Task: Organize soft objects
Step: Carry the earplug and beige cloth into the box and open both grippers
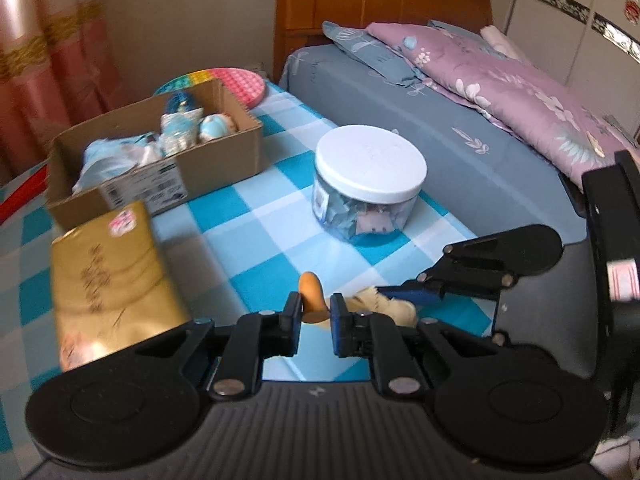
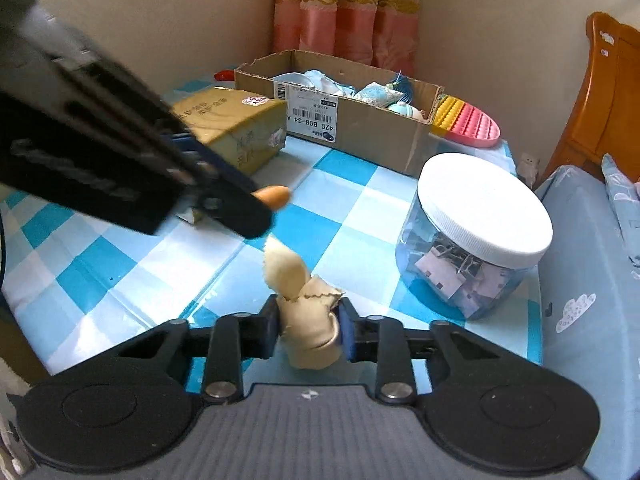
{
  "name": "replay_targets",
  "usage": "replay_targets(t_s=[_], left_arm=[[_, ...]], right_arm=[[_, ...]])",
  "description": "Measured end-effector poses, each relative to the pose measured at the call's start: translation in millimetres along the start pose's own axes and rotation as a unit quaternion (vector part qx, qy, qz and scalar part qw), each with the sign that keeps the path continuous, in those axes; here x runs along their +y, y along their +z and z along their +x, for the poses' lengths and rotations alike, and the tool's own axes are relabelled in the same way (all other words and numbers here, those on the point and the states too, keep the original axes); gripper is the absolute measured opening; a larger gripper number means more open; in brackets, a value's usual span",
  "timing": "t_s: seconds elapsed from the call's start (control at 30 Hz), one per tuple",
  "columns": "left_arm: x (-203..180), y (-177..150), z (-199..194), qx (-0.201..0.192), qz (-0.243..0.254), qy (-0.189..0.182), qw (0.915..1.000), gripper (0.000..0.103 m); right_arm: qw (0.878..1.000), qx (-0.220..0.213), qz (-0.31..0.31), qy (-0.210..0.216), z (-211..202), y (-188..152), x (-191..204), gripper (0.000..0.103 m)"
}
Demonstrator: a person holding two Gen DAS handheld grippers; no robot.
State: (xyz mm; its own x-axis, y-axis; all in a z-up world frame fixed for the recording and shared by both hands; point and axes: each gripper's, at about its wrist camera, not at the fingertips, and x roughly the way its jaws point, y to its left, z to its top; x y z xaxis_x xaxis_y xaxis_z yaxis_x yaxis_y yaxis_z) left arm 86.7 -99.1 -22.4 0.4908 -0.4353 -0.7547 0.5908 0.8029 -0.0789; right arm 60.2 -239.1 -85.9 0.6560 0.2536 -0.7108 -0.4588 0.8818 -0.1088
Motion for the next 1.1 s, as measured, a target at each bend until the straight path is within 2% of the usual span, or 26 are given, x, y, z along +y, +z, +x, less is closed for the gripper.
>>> replay_targets(t_s=[0.13, 0.3, 0.53, 0.7, 0.9, 1.1], left_arm=[[5.6, -9.0, -12.8, 0.008, -0.019, 0.012, 0.9997, 0.013], [16.1, -12.0, -32.7, -0.009, -0.036, 0.031, 0.9988, 0.013], [43.4, -8.9, -54.3, -0.035, -0.074, 0.069, 0.9943, 0.013], [70.0, 6.4, -53.0, -0.044, -0.088, 0.104, 0.9897, 0.013], [100.8, 35.2, -46.0, -0.062, -0.094, 0.135, 0.9844, 0.013], [128.4, 70.7, -18.6, -0.052, -0.095, 0.136, 0.9848, 0.013]], right_arm=[[1.0, 0.003, 0.004, -0.008, -5.9, 1.2, 2.9, 0.033], [1.0, -0.004, 0.006, -0.021, -18.9, 5.3, -0.1, 0.033], [0.998, -0.028, 0.004, -0.047, -37.7, 31.2, -9.9, 0.033], [0.998, -0.049, 0.003, -0.041, -40.5, 56.4, -18.5, 0.033], [0.998, -0.052, 0.012, -0.028, -20.5, 90.3, -30.6, 0.033], [0.998, -0.053, 0.032, -0.002, -1.3, 122.6, -41.4, 0.033]])
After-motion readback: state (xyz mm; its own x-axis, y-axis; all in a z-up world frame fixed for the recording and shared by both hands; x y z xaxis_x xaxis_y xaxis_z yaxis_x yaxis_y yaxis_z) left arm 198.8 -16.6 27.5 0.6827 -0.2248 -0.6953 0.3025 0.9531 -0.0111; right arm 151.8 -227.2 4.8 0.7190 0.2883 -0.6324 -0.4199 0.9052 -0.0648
